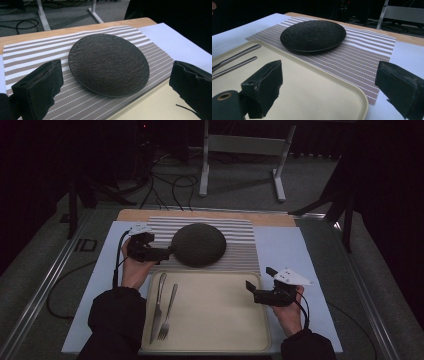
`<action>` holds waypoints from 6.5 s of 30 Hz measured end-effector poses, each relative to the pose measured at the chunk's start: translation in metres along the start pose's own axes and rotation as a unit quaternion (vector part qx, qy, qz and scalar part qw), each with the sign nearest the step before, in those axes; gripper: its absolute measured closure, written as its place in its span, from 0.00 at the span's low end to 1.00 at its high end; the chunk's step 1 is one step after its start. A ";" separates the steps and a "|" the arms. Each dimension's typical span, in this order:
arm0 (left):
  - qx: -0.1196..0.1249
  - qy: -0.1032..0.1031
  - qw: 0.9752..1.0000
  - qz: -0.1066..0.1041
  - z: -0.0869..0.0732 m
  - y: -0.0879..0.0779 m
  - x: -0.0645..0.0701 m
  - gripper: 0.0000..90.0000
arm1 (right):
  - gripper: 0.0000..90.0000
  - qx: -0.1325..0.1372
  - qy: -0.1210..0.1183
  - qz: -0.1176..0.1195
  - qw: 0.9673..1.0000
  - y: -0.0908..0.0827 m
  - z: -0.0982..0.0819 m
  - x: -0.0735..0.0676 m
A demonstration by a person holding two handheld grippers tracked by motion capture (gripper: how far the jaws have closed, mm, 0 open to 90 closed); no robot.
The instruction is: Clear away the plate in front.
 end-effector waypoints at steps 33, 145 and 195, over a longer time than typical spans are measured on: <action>-0.028 -0.002 0.999 0.024 0.015 0.039 -0.011 0.00 | 0.09 0.003 0.002 -0.002 1.000 -0.001 0.001 0.001; -0.174 -0.161 0.970 0.054 -0.030 0.121 -0.052 0.60 | 0.09 0.012 0.013 -0.009 1.000 -0.005 0.003 0.009; -0.093 -0.346 0.933 -0.045 -0.007 0.116 -0.016 0.95 | 0.09 0.018 0.013 -0.013 1.000 -0.009 0.006 0.012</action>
Point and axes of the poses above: each handheld gripper's, and its own axes: y roughly forward along the jaws, z roughly out of its top, x roughly to its right, the point moved 4 cm from there along y, roughly forward along the jaws, and after that the axes turned 10 degrees about -y, right-handed, at the moved point
